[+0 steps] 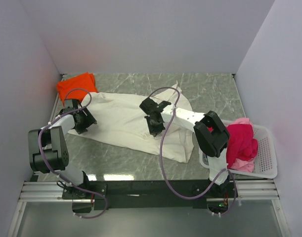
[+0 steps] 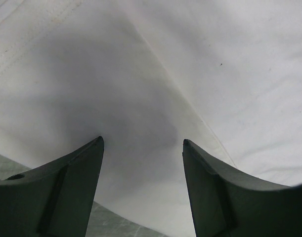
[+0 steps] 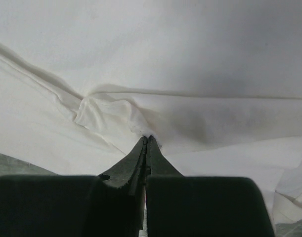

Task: Fold and stack the t-shirts
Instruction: Fold the tshirt

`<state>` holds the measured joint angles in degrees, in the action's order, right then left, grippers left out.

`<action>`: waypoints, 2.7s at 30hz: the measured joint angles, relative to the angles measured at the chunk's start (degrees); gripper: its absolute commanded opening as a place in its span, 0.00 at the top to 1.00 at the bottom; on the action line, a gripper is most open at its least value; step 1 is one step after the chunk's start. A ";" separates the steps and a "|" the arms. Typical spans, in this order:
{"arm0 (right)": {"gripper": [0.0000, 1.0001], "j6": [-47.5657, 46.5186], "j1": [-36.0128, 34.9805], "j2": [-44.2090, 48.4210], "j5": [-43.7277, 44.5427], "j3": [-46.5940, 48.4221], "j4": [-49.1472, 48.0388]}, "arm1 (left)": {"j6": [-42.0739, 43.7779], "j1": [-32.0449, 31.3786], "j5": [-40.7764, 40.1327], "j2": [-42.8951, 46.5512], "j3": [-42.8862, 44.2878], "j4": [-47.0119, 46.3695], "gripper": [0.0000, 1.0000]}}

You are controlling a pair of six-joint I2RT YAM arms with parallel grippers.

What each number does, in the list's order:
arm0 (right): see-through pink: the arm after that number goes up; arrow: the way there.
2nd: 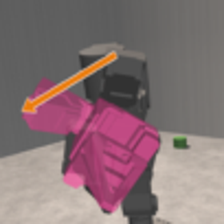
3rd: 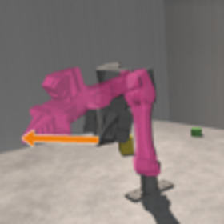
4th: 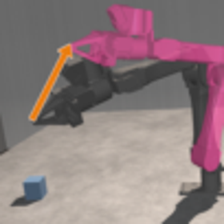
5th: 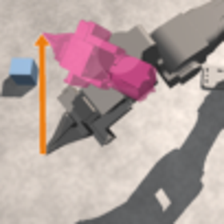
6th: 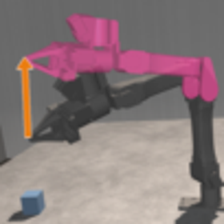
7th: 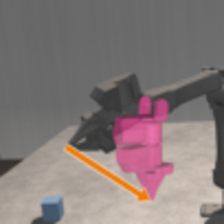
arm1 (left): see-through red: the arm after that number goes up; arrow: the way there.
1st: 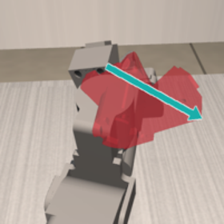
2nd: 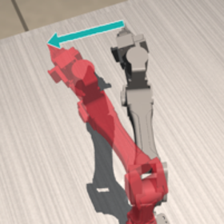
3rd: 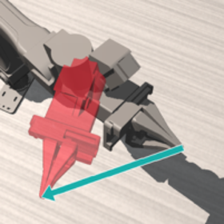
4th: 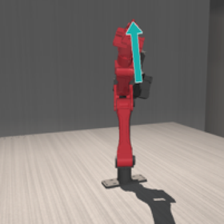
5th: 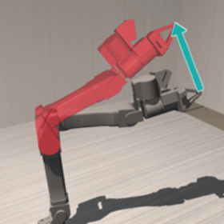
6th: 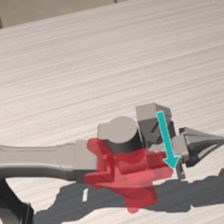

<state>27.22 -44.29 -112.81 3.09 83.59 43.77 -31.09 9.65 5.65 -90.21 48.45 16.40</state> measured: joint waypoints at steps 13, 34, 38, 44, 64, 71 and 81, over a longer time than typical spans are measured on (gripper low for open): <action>1.00 -3.17 0.81 -5.95 1.90 8.94 3.65 | 0.00 0.02 0.26 -0.42 0.00 -0.90 0.29; 1.00 -8.39 3.41 -13.94 2.29 21.55 7.98 | 0.20 0.00 0.48 -1.16 0.50 -1.22 0.29; 1.00 -8.96 3.65 -14.45 2.29 23.34 8.87 | 0.20 0.00 0.52 -1.57 0.81 -1.70 0.30; 0.97 -9.53 3.76 -15.63 2.27 27.54 10.23 | 0.20 0.00 0.55 -1.79 0.85 -2.10 0.29; 0.60 -7.19 4.59 -12.09 2.29 27.69 10.23 | 0.22 0.00 0.57 -1.77 0.85 -2.16 0.28; 0.61 -2.45 4.74 6.54 2.01 5.99 5.75 | 0.22 0.00 0.63 -1.77 0.85 -2.32 0.28; 0.63 5.66 5.35 18.69 -1.68 -26.88 -3.65 | 0.17 0.00 1.22 -2.01 0.85 -2.86 0.27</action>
<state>32.88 -38.94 -94.13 1.41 56.71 40.12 -30.92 9.65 6.87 -92.23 49.30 13.54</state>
